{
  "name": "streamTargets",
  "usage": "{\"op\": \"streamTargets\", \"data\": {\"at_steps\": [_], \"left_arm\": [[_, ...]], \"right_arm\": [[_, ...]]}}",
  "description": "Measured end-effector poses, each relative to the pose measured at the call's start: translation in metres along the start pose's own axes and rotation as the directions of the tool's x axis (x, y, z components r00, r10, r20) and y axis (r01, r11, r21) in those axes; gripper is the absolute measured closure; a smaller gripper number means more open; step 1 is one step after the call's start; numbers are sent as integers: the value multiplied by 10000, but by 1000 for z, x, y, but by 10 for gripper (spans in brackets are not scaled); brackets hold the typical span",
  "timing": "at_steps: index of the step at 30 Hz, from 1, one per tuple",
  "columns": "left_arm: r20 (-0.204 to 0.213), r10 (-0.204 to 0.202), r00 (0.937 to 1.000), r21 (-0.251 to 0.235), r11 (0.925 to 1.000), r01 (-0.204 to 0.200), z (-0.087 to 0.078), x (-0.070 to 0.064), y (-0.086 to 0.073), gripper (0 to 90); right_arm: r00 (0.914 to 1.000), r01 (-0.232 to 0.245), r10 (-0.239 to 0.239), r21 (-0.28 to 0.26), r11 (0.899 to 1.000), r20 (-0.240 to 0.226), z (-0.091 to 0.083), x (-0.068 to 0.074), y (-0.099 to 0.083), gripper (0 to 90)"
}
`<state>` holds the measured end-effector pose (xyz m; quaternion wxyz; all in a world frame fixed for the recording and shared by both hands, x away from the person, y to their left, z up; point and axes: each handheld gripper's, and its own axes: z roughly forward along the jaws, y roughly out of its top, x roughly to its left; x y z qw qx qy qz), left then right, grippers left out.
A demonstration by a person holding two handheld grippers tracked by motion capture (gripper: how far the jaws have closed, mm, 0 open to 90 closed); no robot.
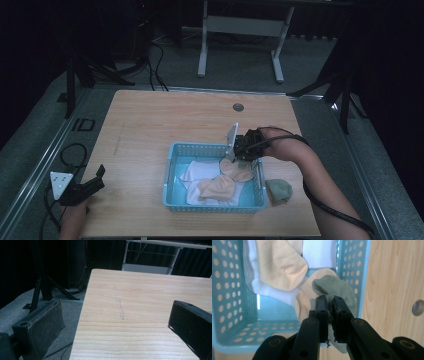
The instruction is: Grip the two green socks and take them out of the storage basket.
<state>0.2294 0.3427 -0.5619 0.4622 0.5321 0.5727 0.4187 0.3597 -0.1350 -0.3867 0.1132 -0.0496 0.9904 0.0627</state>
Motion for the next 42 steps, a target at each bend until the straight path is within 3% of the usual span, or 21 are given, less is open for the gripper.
{"op": "streamTargets", "data": {"at_steps": [10, 16, 28, 36, 42], "left_arm": [[-19, -1, 10000, 6, 10000, 1, 0, 0, 0, 4], [-29, 3, 10000, 24, 10000, -3, 0, 0, 0, 4], [-26, 7, 10000, -13, 10000, -7, 0, -1, 0, 4], [-33, 53, 10000, 21, 10000, -53, 0, -1, 0, 4], [-44, 67, 10000, 8, 10000, -67, 0, -1, 0, 4]], "right_arm": [[9988, -119, 138, -408, 9991, 463, -38, -6, -6, 842], [9963, -471, 498, -402, 9981, 701, -49, -9, -21, 842], [9862, -1444, 1473, -423, 9886, 760, -53, -13, -66, 842], [9664, -2426, 2444, -316, 9696, 798, -45, -14, -109, 841], [9526, -2913, 2929, -301, 9561, 819, -34, -18, -124, 841]]}}
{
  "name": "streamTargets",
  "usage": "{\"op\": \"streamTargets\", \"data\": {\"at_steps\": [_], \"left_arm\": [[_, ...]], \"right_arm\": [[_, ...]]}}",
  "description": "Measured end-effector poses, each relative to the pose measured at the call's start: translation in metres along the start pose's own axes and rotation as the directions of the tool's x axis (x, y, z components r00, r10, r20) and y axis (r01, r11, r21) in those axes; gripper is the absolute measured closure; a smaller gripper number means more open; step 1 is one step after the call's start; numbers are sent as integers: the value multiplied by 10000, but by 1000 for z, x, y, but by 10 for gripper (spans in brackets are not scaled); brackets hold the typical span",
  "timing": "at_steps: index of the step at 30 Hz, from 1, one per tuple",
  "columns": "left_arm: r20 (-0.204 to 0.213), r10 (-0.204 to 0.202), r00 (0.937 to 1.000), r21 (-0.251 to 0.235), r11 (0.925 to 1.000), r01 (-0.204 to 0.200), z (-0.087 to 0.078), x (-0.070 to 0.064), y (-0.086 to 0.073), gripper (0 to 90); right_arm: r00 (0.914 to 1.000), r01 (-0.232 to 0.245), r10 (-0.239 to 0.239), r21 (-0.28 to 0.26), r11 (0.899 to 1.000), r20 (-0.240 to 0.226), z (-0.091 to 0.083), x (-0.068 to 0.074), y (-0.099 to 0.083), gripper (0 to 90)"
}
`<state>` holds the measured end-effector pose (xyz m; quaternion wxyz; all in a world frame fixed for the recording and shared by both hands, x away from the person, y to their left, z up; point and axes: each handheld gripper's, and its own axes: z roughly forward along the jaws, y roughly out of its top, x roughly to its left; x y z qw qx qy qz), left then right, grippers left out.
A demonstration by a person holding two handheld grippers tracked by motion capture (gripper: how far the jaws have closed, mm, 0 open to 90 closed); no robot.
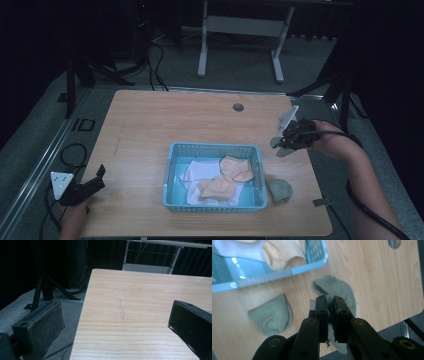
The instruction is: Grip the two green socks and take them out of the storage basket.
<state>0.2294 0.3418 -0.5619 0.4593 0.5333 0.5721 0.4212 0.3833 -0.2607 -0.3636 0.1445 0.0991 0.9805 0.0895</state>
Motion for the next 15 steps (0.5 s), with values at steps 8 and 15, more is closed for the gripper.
{"op": "streamTargets", "data": {"at_steps": [8, 15], "left_arm": [[20, 12, 10000, -3, 10000, -12, 0, 0, 0, 4], [22, 12, 10000, -2, 10000, -12, 0, 0, 0, 4]], "right_arm": [[9979, -579, 578, -34, 9983, -295, 45, -2, -16, 840], [9919, -1008, 983, -283, 9945, -806, 87, 8, -24, 839]]}}
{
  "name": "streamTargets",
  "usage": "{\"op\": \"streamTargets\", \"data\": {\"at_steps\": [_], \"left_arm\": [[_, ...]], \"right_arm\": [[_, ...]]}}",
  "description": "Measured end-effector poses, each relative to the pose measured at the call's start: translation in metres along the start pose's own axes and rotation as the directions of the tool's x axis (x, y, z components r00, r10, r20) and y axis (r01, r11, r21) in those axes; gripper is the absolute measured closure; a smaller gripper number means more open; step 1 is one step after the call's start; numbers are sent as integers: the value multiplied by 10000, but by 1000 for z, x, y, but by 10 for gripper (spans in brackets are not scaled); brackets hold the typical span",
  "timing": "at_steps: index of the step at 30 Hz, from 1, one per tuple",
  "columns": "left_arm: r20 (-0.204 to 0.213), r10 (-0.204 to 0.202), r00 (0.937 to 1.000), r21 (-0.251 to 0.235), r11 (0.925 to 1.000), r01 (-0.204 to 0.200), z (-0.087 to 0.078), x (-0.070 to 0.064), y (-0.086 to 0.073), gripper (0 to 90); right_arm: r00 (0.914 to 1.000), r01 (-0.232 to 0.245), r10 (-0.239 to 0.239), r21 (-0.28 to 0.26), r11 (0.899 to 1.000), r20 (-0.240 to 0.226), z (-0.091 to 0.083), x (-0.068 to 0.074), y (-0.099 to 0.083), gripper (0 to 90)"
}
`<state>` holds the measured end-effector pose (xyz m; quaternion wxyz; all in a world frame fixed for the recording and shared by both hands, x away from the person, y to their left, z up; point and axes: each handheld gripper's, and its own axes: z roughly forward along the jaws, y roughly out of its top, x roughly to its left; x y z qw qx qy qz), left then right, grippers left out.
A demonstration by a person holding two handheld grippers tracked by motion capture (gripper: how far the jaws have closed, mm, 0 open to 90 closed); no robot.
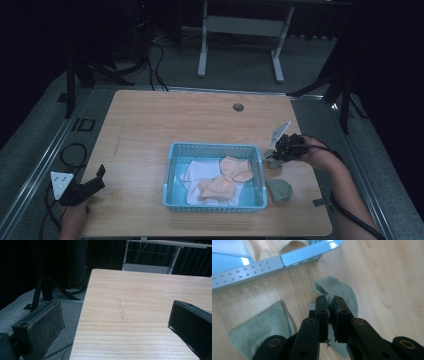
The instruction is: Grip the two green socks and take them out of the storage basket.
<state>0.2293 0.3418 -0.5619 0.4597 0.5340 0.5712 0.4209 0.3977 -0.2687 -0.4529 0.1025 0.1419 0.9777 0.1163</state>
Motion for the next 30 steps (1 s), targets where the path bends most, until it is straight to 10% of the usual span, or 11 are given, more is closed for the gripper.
{"op": "streamTargets", "data": {"at_steps": [13, 30], "left_arm": [[-4, 7, 10000, 5, 10000, -7, 0, 0, 0, 4], [10, -6, 10000, -5, 10000, 6, 0, 0, 0, 4]], "right_arm": [[9970, -536, 560, 452, 9975, -535, 54, 9, -18, 825], [9937, -1118, 1109, -934, 9893, -153, 9, 8, -37, 458]]}}
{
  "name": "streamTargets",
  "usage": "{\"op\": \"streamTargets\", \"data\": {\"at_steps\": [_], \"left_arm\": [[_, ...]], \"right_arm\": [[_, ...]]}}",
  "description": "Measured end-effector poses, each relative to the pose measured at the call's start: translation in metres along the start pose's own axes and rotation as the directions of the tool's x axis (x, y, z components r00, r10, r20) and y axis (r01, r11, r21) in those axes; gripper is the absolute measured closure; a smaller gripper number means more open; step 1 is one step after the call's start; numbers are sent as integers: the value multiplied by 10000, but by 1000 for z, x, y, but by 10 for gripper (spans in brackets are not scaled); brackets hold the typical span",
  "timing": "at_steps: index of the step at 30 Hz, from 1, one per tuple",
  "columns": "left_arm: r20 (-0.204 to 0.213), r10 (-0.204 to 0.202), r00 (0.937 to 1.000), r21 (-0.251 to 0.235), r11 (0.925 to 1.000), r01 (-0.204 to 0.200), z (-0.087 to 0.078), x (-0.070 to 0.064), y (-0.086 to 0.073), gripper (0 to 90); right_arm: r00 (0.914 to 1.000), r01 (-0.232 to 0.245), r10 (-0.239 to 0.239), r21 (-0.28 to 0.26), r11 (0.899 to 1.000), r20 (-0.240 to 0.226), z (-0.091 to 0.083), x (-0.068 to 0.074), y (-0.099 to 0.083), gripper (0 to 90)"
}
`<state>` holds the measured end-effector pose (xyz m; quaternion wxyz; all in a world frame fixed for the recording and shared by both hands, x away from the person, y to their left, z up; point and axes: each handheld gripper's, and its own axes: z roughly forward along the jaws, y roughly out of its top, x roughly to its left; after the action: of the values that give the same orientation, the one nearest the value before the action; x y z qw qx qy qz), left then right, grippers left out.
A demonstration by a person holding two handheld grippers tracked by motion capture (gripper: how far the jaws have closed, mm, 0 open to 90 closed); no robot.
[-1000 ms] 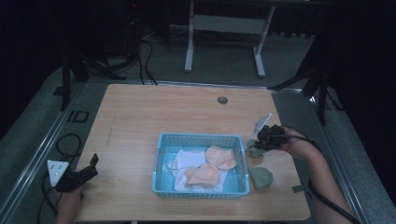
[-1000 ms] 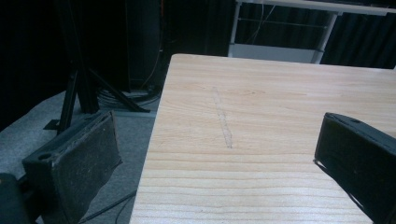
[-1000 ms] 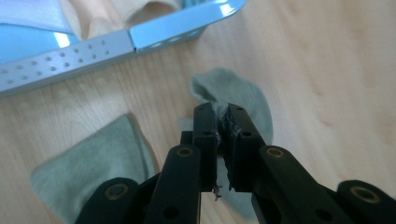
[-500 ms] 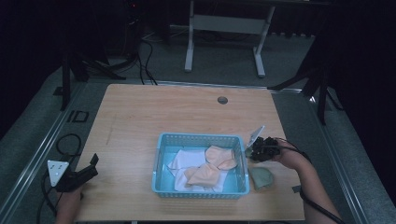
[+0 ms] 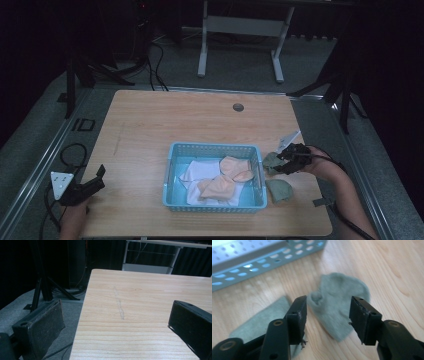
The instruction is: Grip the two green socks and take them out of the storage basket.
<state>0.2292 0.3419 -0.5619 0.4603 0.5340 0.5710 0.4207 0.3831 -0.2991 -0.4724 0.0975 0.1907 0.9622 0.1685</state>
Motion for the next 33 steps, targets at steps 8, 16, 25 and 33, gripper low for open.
{"op": "streamTargets", "data": {"at_steps": [8, 16, 25, 33], "left_arm": [[8, -18, 10000, -8, 10000, 18, 0, 0, 0, 4], [17, -12, 10000, -8, 10000, 12, 0, 0, 0, 4], [13, 4, 10000, -26, 10000, -4, 0, 0, 0, 4], [21, -7, 10000, -40, 10000, 7, -1, 0, 0, 4]], "right_arm": [[9896, -1389, 1400, -341, 9897, 323, 2, -3, -31, 221], [9526, -2830, 2967, -1632, 9451, 666, 6, -4, -67, 106], [8122, -4950, 5656, -3443, 7978, 1427, 9, -3, -105, 105], [6888, -5445, 6893, -4674, 6965, 2247, 9, 9, -118, 106]]}}
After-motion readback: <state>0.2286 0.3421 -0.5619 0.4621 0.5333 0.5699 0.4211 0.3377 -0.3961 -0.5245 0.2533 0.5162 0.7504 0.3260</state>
